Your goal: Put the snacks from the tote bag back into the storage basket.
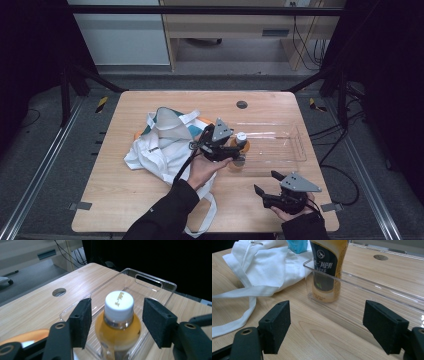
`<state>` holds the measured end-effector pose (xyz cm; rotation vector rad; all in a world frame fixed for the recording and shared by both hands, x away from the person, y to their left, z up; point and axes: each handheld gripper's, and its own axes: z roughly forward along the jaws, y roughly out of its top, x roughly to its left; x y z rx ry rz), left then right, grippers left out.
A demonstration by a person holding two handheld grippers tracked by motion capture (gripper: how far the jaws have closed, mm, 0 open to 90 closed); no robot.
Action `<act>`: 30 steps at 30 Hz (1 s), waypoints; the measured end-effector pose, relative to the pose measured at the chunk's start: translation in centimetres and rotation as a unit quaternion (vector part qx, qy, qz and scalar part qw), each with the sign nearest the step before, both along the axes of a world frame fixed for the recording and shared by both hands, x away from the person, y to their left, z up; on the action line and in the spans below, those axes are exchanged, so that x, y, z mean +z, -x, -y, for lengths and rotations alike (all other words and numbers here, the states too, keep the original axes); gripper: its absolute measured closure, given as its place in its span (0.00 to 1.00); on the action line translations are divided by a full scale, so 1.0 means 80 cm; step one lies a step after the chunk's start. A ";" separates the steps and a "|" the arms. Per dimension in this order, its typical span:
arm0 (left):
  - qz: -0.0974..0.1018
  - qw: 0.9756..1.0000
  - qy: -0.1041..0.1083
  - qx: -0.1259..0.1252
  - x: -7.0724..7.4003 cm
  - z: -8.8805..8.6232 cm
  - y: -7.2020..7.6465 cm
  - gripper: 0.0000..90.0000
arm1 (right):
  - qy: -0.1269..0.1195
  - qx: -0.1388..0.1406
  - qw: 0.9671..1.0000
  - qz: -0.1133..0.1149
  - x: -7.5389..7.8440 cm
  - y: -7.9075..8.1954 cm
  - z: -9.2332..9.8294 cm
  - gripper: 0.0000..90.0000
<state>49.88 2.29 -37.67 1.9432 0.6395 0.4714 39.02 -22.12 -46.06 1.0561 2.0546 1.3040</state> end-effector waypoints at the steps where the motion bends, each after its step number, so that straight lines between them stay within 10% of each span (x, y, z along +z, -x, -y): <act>1: -0.002 1.000 0.000 -0.002 0.001 -0.004 0.002 0.43 | 0.000 0.000 1.000 0.000 0.000 0.000 0.000 0.25; 30: -0.017 0.998 -0.002 0.052 -0.027 -0.150 0.056 0.33 | 0.002 -0.008 1.000 -0.001 -0.001 -0.001 0.001 0.24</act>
